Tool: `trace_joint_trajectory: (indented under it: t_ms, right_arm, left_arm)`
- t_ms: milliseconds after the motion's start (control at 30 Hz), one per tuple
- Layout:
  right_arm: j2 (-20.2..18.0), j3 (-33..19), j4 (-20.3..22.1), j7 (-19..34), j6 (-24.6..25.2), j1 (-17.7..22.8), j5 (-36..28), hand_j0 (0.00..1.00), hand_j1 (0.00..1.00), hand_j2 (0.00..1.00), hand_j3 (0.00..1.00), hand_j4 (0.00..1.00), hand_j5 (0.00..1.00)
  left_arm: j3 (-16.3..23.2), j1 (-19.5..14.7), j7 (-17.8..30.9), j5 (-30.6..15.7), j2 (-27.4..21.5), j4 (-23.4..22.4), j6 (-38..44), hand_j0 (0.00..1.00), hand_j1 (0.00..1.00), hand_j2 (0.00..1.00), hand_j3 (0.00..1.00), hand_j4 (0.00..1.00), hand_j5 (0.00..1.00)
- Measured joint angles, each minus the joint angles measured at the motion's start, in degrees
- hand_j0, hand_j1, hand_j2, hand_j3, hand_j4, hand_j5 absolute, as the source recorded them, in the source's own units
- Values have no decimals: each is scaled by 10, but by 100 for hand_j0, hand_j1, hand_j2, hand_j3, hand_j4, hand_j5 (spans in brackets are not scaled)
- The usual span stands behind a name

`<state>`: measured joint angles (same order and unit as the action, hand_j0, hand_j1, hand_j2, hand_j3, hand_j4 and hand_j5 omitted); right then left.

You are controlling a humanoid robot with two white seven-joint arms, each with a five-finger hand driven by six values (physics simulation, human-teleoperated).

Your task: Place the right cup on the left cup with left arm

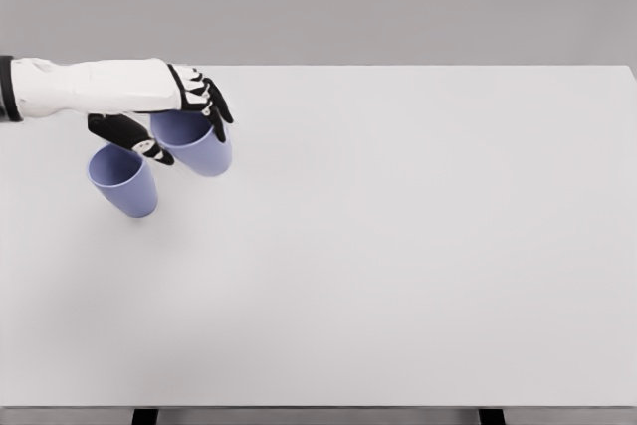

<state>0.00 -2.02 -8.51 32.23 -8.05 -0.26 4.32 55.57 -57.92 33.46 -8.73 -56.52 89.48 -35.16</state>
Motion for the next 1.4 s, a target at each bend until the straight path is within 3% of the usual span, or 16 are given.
trace_joint_trajectory:
  t_ms: [367,733,1100,1400]
  right_arm:
    - [0,0,0,0,0,0,0,100,100,100,100,100,100]
    - [0,0,0,0,0,0,0,100,100,100,100,100,100]
    - [0,0,0,0,0,0,0,100,100,100,100,100,100]
    - [0,0,0,0,0,0,0,100,100,100,100,100,100]
  left_arm:
    - [10,-36,13,-33,-67,8,0,55,55,55,55,55,55]
    - [11,-43,15,-51,-114,-17,0,56,56,56,56,56,56]
    - [50,-43,15,-48,-119,-55,0,56,56,56,56,56,56]
    - [57,-43,15,-47,-111,-79,0,56,56,56,56,56,56]
